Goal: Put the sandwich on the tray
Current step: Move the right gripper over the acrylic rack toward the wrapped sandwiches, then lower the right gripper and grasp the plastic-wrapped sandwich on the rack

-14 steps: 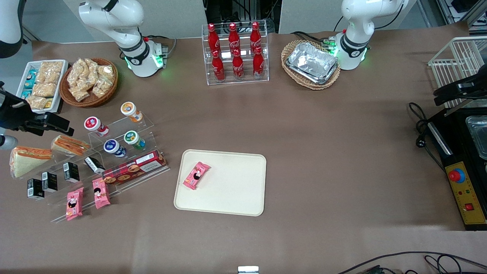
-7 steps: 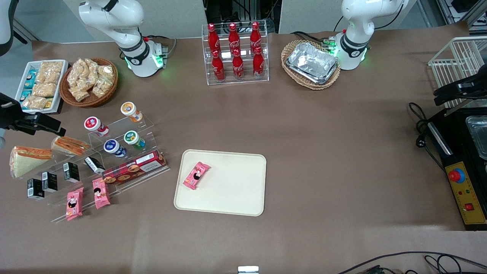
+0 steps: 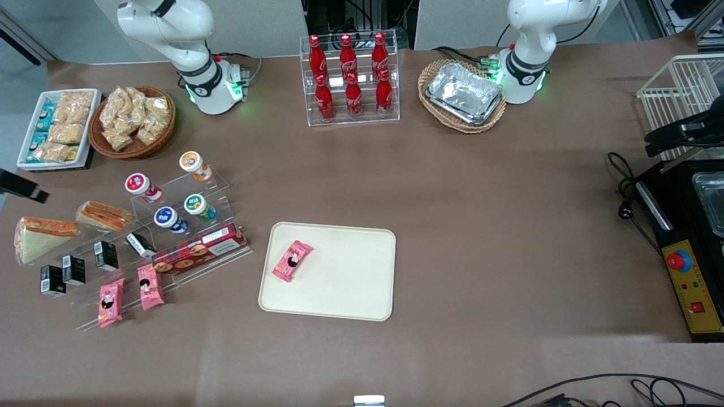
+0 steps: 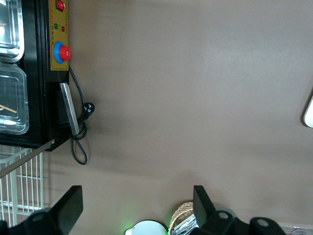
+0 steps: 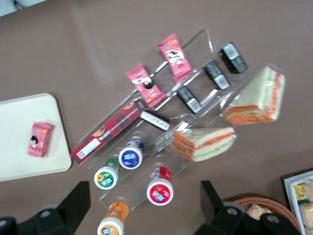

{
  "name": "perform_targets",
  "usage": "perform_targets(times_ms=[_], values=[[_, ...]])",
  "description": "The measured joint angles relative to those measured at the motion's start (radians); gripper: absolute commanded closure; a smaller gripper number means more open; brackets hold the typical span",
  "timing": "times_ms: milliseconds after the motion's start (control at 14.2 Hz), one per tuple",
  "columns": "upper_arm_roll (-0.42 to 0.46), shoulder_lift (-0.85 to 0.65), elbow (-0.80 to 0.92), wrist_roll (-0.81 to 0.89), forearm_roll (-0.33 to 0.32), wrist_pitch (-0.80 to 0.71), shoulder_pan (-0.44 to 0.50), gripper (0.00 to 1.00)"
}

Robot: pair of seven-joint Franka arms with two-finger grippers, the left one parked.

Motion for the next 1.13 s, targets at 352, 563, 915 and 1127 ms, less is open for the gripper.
perform_targets(times_ms=[352,563,915,1127], values=[[-0.082,0.009,-0.001,0.193,0.000,0.000,-0.002,0.00],[-0.134,0.030,-0.007,0.273,0.000,-0.001,-0.002,0.00],[-0.204,0.068,-0.011,0.304,0.012,0.000,-0.008,0.00],[-0.210,0.101,-0.013,0.329,0.040,0.029,-0.033,0.00]])
